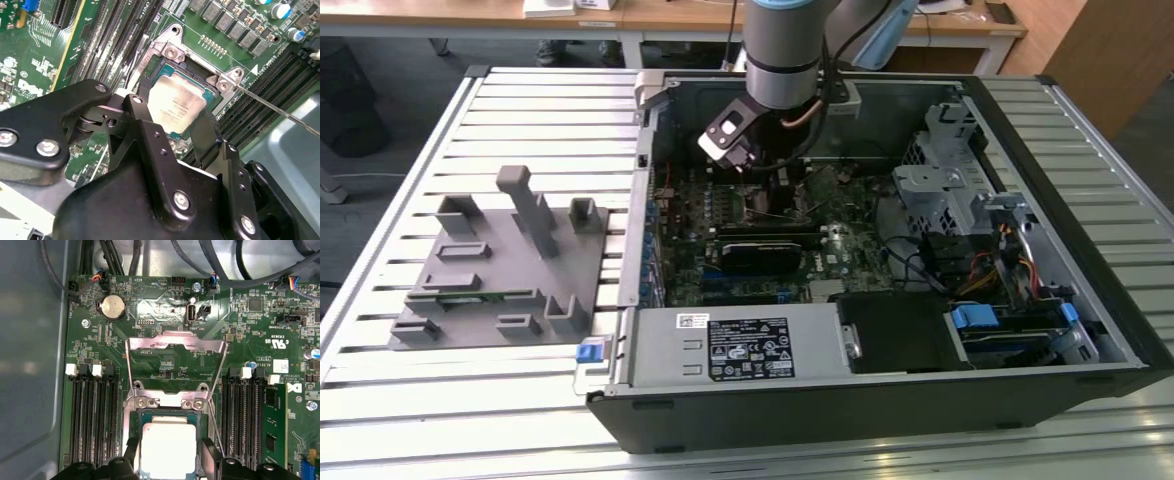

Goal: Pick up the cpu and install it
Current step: 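Place the cpu into insertion slot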

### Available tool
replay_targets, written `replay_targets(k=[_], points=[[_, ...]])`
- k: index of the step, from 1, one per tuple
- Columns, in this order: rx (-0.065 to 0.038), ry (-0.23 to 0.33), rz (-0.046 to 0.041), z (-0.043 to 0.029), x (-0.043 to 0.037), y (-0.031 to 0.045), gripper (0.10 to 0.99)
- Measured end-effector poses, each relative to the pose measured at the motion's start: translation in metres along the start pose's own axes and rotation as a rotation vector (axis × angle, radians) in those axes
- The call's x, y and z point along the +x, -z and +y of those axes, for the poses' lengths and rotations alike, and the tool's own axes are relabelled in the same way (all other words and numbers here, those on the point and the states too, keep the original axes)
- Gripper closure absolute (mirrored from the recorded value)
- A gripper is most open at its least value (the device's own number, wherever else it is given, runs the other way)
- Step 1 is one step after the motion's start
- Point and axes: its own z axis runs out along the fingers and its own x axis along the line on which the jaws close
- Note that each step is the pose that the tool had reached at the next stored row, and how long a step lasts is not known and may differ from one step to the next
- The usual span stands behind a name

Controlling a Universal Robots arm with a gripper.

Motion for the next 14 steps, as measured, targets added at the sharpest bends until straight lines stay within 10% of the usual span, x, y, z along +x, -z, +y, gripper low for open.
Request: replay_targets(k=[9,14], points=[[0.0,0.0,0.0,0.0006,0.0001,0.0119,0.494],[0.0,0.0,0.0,0.0008,0.0001,0.0156,0.741]])
